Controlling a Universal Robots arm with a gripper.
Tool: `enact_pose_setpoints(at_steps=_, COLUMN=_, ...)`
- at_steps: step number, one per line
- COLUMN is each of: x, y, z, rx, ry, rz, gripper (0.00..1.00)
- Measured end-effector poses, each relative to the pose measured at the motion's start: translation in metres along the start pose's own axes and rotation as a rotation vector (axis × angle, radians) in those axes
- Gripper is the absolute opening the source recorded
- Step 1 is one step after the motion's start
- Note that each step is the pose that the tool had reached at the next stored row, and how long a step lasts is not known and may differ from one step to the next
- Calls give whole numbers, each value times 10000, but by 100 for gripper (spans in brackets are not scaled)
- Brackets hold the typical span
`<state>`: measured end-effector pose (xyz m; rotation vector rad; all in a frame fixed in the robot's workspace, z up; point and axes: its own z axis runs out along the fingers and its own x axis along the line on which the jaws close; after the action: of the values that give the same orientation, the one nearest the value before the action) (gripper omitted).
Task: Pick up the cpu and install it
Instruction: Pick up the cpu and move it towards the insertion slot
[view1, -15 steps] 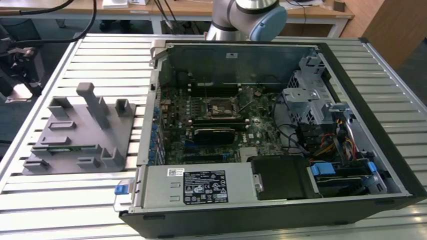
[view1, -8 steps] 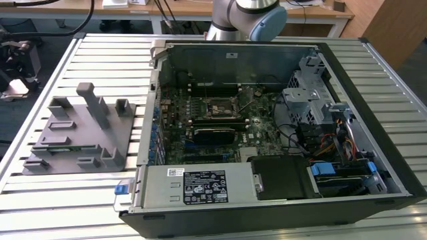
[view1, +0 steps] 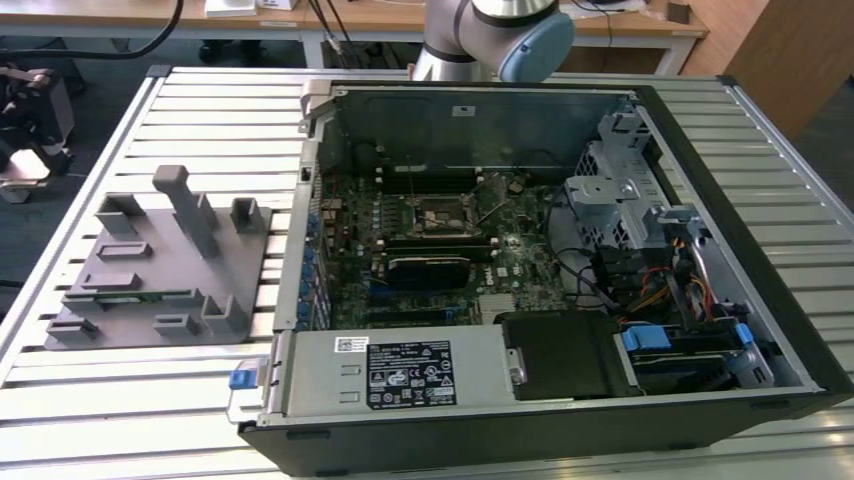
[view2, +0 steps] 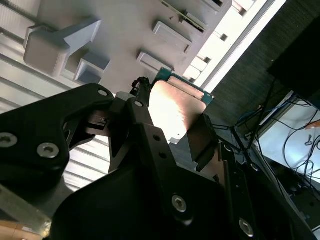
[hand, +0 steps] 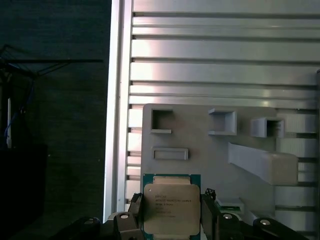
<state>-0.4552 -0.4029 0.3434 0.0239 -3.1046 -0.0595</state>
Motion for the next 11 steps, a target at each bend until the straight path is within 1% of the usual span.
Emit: enact_pose_setpoints(at_steps=11, x=4, y=13, z=-106, rx=-1, ry=-2, rz=1, gripper=54)
